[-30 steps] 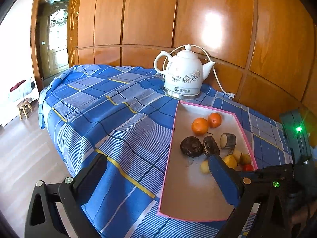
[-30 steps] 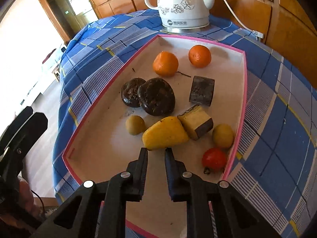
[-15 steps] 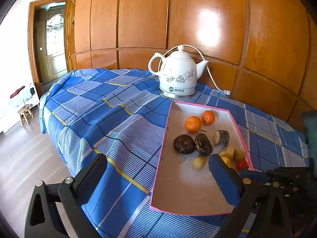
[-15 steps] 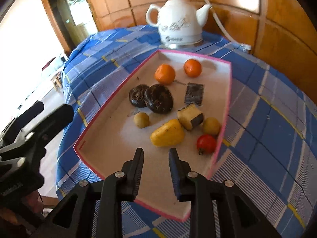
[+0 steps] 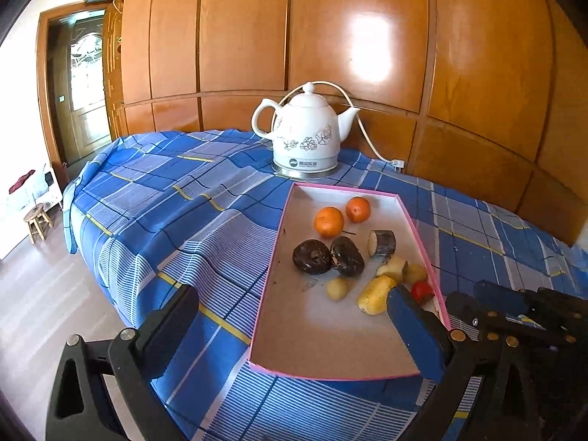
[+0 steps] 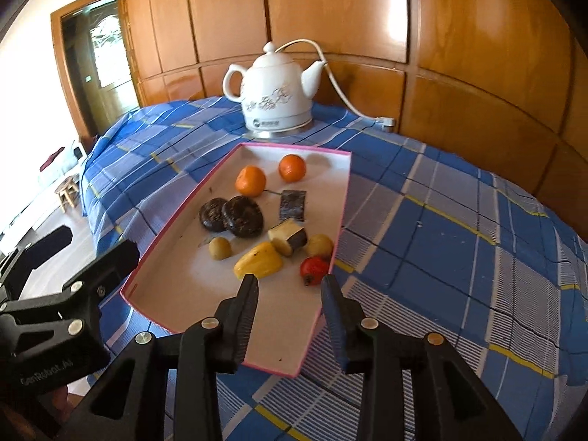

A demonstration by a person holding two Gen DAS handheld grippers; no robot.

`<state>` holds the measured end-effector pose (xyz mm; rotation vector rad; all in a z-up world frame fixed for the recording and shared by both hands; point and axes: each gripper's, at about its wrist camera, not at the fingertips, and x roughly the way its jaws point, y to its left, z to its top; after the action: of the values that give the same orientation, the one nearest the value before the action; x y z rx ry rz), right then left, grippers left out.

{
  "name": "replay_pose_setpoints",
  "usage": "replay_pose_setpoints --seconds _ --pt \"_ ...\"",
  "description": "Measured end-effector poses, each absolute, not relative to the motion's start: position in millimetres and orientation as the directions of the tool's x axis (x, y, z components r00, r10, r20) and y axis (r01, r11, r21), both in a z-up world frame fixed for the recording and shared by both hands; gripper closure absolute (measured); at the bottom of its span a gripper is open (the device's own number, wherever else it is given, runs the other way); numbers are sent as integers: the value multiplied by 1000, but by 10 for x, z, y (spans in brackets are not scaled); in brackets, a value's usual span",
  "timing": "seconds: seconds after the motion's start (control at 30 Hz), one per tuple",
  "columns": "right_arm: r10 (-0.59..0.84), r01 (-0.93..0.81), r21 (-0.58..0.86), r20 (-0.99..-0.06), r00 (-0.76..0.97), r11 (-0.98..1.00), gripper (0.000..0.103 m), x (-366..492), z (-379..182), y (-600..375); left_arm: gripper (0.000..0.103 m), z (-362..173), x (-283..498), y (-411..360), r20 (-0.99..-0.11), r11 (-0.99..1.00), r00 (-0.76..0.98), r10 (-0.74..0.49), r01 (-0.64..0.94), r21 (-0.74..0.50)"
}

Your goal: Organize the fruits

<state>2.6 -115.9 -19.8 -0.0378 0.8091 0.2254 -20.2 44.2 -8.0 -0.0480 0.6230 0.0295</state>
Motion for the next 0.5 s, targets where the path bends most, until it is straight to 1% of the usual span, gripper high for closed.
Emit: replay_pose_setpoints --seconds 0.5 --pt "176 -202 48 -710 682 978 67 -32 -186 -1177 0 -70 -231 439 -583 999 812 23 -42 -19"
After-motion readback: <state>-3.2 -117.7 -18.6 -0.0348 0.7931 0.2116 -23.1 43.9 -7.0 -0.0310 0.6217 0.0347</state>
